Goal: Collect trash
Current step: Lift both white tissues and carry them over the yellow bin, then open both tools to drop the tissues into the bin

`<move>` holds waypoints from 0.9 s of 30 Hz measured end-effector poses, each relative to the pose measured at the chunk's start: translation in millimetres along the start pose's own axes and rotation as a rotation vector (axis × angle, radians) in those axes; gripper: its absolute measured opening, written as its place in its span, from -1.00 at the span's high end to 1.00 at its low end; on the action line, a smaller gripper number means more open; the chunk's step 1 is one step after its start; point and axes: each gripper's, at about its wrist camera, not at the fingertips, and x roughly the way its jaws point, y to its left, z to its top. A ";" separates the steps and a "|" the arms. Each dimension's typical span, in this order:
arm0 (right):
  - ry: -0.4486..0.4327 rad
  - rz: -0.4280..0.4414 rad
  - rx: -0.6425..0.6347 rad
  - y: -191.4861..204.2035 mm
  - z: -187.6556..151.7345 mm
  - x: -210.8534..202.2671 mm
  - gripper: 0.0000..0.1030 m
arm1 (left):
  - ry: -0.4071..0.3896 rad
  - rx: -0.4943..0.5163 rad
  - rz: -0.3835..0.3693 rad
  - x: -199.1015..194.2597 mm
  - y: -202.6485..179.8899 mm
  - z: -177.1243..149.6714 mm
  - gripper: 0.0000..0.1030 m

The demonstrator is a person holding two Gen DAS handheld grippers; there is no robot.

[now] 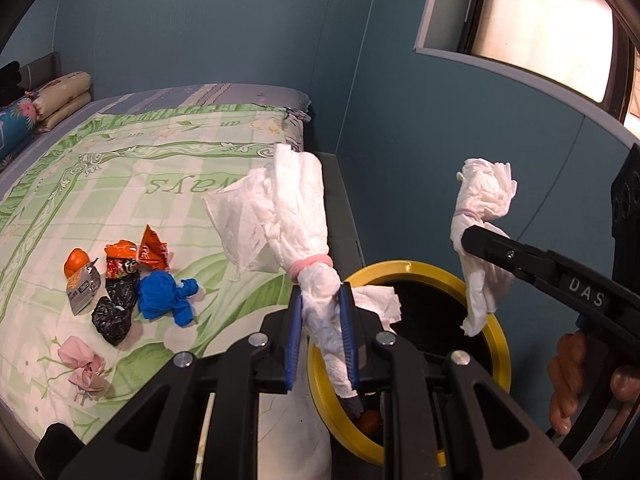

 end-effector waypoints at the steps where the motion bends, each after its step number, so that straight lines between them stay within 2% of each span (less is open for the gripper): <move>1: 0.003 -0.004 0.008 -1.6 -1.1 1.4 0.54 | 0.006 0.009 -0.001 3.1 -1.5 -0.5 0.68; 7: 0.017 -0.009 0.046 -12.8 -4.5 9.9 0.54 | 0.051 0.061 0.006 24.0 -15.4 -10.3 0.68; 18: 0.041 -0.018 0.109 -36.6 -8.7 22.0 0.52 | 0.114 0.095 -0.015 45.7 -30.1 -23.1 0.67; 24: 0.047 0.002 0.149 -47.0 -14.1 25.3 0.24 | 0.125 0.104 -0.035 51.1 -37.0 -26.2 0.50; 27: 0.042 0.005 0.162 -52.6 -14.9 26.0 0.13 | 0.115 0.104 -0.034 49.1 -38.0 -26.6 0.17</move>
